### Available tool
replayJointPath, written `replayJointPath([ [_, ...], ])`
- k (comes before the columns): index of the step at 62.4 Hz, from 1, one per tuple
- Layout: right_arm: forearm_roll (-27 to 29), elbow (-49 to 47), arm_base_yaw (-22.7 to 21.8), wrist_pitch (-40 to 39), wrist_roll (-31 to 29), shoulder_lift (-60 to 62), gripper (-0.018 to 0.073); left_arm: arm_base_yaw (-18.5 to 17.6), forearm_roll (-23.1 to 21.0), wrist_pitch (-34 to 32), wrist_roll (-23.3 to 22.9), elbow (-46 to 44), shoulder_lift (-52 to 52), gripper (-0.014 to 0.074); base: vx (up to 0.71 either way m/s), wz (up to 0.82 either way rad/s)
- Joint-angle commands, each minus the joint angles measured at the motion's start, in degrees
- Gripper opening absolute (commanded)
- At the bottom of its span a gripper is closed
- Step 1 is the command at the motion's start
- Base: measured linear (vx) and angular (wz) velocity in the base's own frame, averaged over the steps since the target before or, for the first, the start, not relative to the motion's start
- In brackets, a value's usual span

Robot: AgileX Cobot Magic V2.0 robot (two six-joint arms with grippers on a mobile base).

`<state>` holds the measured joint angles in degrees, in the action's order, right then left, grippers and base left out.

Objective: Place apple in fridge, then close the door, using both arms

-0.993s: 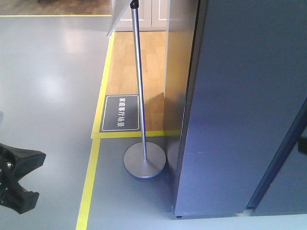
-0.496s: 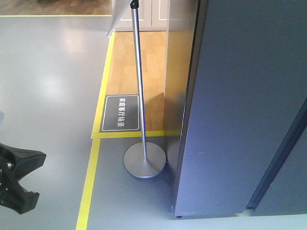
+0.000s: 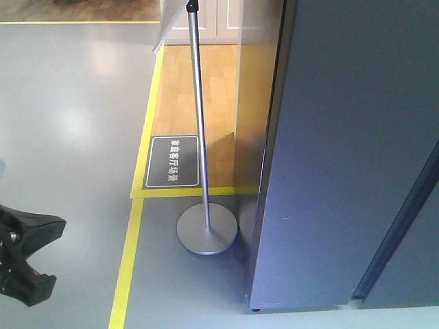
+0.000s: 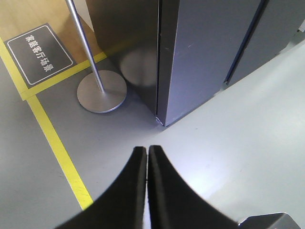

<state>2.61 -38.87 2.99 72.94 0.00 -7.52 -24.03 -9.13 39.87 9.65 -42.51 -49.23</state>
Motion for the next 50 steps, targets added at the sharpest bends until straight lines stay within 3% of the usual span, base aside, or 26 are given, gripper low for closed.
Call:
replayJointPath([
  [1,-0.1,-1.3,-0.1,-1.9,0.0,-0.9,-0.0003,0.1,-0.6,-3.4,-0.6,-1.6,0.4,-0.0006,0.0,0.0],
  [32,-0.2,-1.3,-0.1,-1.7,0.0,-0.9,-0.0003,0.4,-0.6,-3.5,-0.6,-1.6,1.5,-0.0006,0.0,0.0],
  [38,-0.2,-1.3,-0.1,-1.6,0.0,-0.9,-0.0003,2.6,-0.9,-3.8,-0.5,-1.2,5.0,-0.0006,0.0,0.0],
  [50,0.0,-1.3,-0.1,-1.6,0.0,-0.9,-0.0003,9.9,0.7,-11.2,0.1,6.1,15.0,-0.0006,0.0,0.0],
])
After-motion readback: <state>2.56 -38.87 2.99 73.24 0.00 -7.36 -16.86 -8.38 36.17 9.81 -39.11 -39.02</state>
